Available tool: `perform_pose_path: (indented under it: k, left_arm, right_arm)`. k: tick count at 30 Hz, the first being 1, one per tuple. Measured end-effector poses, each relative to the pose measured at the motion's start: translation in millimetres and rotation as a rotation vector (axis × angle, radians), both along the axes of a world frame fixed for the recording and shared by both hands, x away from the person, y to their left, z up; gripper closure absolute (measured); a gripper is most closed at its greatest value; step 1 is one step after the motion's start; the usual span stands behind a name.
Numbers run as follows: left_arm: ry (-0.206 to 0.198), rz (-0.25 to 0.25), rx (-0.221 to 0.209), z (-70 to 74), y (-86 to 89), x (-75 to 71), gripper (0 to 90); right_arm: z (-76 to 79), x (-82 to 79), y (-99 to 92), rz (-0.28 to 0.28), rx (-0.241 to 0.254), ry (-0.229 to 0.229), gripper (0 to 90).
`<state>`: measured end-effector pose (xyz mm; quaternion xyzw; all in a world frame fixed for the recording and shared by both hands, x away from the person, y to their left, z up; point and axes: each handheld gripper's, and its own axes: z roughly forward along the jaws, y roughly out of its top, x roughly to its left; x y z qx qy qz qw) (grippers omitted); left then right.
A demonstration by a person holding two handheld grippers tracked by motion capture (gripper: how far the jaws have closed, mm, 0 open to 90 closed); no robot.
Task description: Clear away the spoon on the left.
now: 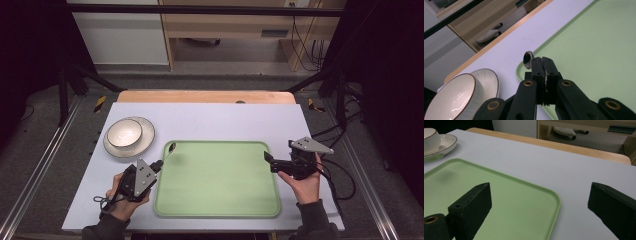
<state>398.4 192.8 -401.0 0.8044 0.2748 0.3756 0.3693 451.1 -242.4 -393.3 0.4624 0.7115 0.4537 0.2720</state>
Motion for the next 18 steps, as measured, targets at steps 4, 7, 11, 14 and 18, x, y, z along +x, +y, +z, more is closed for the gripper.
perform_pose_path:
  k: [4, 7, 11, 14, 18]
  left_arm:
    - [0.009, -0.006, 0.008, -4.0, -3.1, 0.9, 88.8]
    - [0.013, -0.011, 0.023, -6.8, -5.8, 1.1, 88.9]
    - [0.02, -0.016, 0.034, -10.5, -8.5, 1.8, 88.8]
    - [0.027, -0.019, 0.046, -12.5, -9.9, 2.4, 88.8]
    - [0.032, -0.023, 0.054, -14.9, -11.7, 3.0, 88.8]
  right_arm:
    - [-0.4, 0.3, 0.4, 0.004, -0.003, 0.004, 5.5]
    - [-0.7, 0.6, 0.5, 0.005, -0.004, 0.005, 5.5]
    - [-0.6, 0.6, 0.4, 0.005, -0.004, 0.005, 5.5]
    - [-0.7, 0.5, 0.6, 0.005, -0.002, 0.008, 5.5]
    - [-0.9, 0.7, 0.6, 0.007, -0.007, 0.008, 5.5]
